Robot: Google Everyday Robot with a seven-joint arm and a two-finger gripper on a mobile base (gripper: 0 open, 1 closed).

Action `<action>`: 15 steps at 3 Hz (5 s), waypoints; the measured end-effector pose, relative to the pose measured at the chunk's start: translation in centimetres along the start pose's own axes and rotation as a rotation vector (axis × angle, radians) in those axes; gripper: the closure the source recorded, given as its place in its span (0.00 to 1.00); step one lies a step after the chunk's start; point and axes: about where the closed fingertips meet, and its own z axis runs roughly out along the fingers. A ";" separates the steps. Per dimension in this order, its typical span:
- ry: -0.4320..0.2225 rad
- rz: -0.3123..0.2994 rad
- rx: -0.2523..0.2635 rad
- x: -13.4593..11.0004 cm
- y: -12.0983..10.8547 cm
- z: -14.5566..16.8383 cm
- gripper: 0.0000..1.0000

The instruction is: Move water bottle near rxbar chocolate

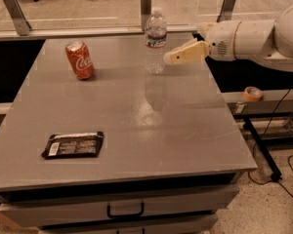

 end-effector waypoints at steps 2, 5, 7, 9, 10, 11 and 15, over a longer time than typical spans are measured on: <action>-0.087 0.007 -0.042 1.0 -0.8 9.1 0.25; -0.262 0.048 -0.347 -2.3 5.9 8.3 0.95; -0.297 0.068 -0.475 -6.1 10.5 7.8 1.00; -0.219 0.098 -0.452 -4.5 18.5 7.3 1.00; -0.186 0.147 -0.467 -0.3 22.9 8.4 1.00; -0.153 0.129 -0.496 2.3 25.6 9.1 0.82; -0.089 0.010 -0.509 4.0 26.1 9.4 0.00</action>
Offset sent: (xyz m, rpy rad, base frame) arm 0.0796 0.0856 -0.0609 0.1049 -0.0194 0.0790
